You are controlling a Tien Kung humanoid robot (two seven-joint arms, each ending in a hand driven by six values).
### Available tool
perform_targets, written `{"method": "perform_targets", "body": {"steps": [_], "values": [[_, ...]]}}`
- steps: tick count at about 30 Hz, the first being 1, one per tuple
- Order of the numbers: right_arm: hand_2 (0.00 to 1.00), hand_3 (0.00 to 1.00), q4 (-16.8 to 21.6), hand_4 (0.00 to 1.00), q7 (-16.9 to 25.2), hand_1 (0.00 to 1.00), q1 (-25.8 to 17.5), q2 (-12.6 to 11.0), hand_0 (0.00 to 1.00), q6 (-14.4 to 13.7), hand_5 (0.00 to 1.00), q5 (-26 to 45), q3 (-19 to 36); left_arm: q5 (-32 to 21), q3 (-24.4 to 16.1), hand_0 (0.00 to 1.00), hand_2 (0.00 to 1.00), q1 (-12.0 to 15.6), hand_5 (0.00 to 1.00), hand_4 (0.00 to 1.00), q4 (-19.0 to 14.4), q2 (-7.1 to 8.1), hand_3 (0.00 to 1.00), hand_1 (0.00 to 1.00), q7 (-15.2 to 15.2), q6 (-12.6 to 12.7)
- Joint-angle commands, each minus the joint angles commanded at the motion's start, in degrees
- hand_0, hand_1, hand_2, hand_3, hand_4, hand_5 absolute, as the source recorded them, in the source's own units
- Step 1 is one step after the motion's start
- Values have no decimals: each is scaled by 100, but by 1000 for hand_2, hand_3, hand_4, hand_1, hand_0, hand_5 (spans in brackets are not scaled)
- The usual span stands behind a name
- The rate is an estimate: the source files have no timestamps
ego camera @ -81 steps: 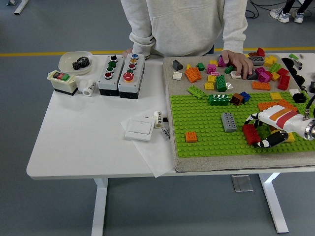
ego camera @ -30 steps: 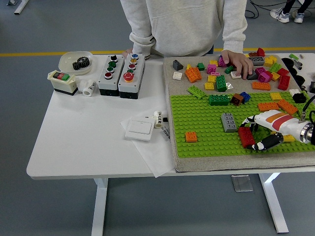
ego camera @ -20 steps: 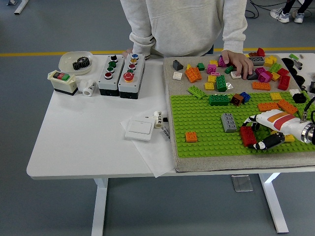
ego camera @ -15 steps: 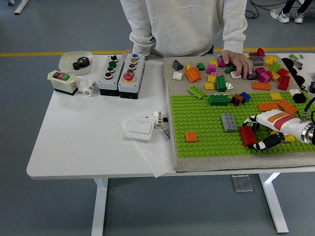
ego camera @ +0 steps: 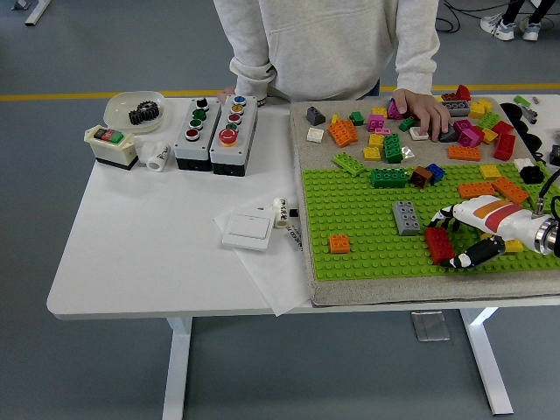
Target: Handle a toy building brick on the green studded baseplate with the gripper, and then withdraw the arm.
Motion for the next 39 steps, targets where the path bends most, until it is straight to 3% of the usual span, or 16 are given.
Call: {"method": "perform_targets", "body": {"steps": [2,3,9,21,28,32,33,38,39], "values": [[673,729,-7,942,-7,594,-3,2,638,-7,436,-15,9,0,2,729,740,2,607,671,0,-1,603,728,1,1],[704,795,-10,998,-12,611,-4,2,646,-17,510,-17,13,-5,5,730,739,2,607,671,-1,-1,602,728,0,3],[718,809,-13,998,-4,619,-15,0,663,-34,540,-8,37,7,3,729,739,5,607,671,-1,1,602,728,3,-1],[726,827,157,998,29,618,-95,-41,668,23,543,-37,351,57,-30,729,740,32,606,670,1,-3,602,728,12,-4],[735,834,439,998,15,632,-240,-145,676,202,546,-148,730,103,-55,729,739,55,605,669,4,0,602,728,18,-10],[735,834,1097,998,-219,632,-751,-309,676,207,546,-7,1430,141,-76,729,739,69,605,669,9,6,602,728,16,-11],[742,799,1218,974,-259,685,-840,-328,702,181,553,28,1532,136,-72,729,739,70,608,670,10,7,602,729,14,-9],[742,799,1838,974,-419,685,-1369,-416,702,177,553,190,2056,175,-90,729,739,63,608,670,15,3,602,729,12,-13],[740,667,1945,845,-405,698,-1462,-440,711,183,555,209,2124,183,-97,729,739,61,605,668,16,1,602,729,11,-10]]}}
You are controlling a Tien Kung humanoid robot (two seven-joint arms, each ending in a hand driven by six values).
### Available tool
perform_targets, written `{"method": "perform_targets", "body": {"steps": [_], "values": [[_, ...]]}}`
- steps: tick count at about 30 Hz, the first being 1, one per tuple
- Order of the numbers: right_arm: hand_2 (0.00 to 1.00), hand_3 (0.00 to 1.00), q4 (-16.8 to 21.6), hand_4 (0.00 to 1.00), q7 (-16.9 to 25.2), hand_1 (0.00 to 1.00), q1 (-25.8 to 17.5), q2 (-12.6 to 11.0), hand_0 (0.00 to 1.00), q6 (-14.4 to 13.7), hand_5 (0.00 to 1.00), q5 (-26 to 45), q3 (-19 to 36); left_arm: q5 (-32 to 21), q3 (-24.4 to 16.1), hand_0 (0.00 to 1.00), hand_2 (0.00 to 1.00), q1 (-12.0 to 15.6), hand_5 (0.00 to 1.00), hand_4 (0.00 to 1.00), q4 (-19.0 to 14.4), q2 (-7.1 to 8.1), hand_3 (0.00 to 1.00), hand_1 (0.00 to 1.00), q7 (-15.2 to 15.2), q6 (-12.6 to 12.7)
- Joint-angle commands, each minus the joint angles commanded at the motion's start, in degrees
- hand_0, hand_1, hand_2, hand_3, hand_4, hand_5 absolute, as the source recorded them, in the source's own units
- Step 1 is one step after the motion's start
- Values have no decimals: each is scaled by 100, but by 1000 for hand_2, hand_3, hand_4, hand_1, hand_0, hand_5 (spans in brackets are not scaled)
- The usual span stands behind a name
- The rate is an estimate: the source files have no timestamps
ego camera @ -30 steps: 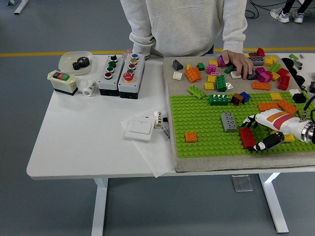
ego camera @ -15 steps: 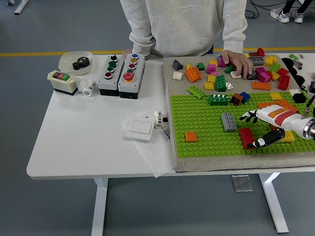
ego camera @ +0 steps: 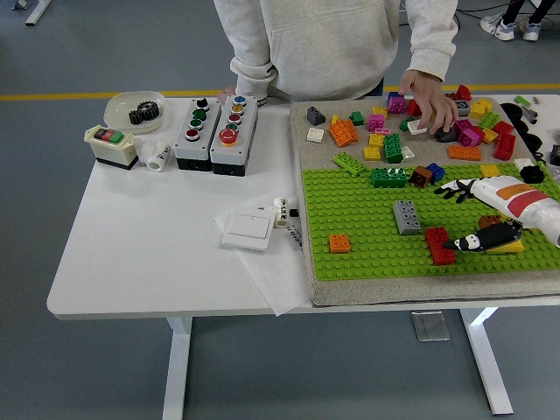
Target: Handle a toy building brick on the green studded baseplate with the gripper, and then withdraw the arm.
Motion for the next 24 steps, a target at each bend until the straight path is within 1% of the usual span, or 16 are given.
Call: {"method": "perform_targets", "body": {"steps": [5,6,8,10,11,12,17,24], "values": [[740,667,285,845,119,698,-221,-87,711,24,555,2,49,33,-17,729,739,-13,605,668,4,-8,602,729,-3,0],[736,641,317,821,138,700,-250,-96,714,24,563,-20,50,28,-14,729,739,-14,605,667,5,-9,601,730,-6,2],[736,641,330,821,145,700,-261,-99,714,24,563,-28,51,26,-12,729,739,-14,605,667,5,-10,601,730,-6,3],[736,641,390,821,224,700,-328,-108,714,-53,563,-247,41,5,-4,729,739,-16,605,667,7,-11,601,730,-12,6],[736,641,397,821,256,700,-339,-111,714,-83,563,-323,15,-5,2,729,739,-17,605,667,7,-11,601,730,-15,6],[733,605,400,783,271,703,-344,-112,734,-97,553,-357,2,-9,5,728,740,-17,604,666,7,-11,600,731,-16,7],[733,605,311,783,339,703,-325,-111,734,-206,553,-624,-130,-14,14,728,740,-24,604,666,5,-8,600,731,-14,-1],[730,600,188,785,396,701,-318,-117,736,-236,555,-703,-259,-13,17,728,739,-30,605,666,2,-9,600,731,-10,-8]]}}
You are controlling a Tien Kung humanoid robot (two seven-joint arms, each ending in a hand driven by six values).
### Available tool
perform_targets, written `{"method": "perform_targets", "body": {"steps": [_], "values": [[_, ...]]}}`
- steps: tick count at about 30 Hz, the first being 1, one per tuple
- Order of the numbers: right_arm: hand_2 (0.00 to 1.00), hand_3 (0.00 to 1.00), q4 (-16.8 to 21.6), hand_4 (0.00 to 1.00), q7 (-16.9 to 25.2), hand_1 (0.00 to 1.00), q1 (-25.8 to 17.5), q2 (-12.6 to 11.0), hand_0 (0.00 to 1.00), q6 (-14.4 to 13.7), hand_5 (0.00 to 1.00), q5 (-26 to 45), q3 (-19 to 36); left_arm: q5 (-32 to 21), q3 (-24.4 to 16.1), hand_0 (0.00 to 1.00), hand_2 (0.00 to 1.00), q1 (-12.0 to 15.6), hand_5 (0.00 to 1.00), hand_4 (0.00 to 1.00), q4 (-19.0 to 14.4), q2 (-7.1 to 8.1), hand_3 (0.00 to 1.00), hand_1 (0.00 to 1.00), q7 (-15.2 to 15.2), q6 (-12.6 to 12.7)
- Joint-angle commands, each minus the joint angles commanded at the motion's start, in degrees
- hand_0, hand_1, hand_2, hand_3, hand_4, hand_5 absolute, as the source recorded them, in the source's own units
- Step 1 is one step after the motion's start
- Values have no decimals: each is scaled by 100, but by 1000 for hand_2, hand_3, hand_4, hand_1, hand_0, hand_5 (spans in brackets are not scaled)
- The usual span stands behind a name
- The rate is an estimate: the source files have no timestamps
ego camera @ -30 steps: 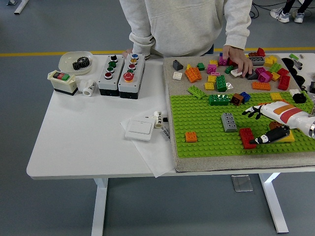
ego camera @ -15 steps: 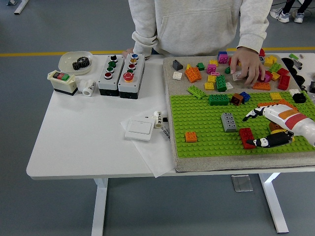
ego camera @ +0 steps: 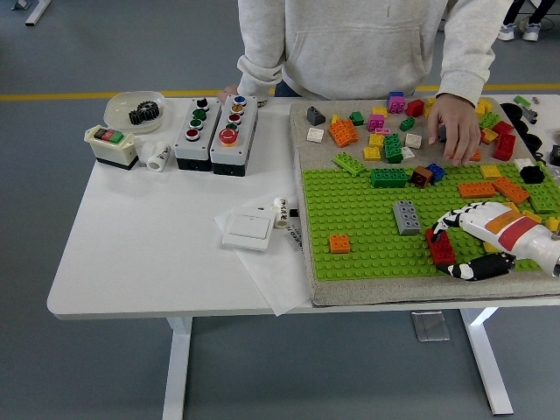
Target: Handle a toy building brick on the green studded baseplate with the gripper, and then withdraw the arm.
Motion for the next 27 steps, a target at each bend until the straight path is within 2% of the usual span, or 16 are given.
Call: {"method": "perform_targets", "body": {"steps": [27], "values": [[720,603,-472,795,61,699,100,80,731,-66,547,-1,-137,-19,29,727,741,-19,604,666,-10,2,600,731,4,-9]]}}
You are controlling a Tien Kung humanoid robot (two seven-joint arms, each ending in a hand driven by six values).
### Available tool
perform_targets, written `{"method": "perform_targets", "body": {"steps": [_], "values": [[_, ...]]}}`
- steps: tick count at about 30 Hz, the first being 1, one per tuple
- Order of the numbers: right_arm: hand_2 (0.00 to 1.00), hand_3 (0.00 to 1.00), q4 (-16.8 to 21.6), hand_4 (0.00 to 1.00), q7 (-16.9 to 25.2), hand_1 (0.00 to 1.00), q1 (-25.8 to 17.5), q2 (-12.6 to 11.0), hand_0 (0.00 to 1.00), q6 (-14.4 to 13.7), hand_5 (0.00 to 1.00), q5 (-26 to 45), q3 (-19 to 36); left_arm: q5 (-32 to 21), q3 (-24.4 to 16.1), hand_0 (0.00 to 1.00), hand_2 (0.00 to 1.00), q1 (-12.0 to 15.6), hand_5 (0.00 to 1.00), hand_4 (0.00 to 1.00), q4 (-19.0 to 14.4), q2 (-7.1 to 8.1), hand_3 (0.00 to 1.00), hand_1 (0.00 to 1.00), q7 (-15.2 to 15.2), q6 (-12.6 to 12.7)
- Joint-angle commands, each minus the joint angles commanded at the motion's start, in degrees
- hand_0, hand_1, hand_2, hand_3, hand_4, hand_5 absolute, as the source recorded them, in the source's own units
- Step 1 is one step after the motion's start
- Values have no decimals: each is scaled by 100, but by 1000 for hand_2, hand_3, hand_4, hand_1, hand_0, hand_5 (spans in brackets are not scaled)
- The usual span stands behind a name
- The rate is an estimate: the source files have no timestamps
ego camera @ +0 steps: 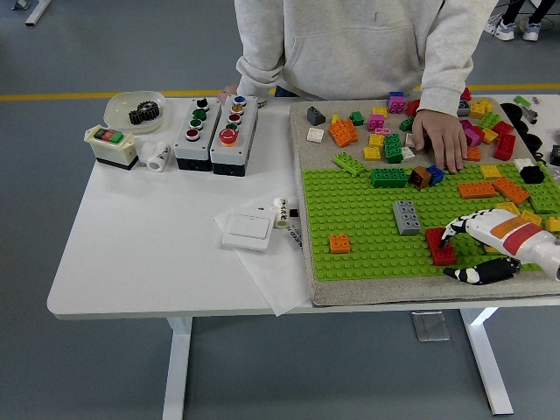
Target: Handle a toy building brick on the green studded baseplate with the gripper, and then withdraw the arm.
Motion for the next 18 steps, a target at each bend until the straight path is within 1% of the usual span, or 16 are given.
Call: {"method": "perform_targets", "body": {"steps": [18], "values": [[719,604,-133,801,-15,699,12,62,732,-14,542,-40,-41,27,-1,727,741,9,604,666,-3,-10,600,731,14,-8]]}}
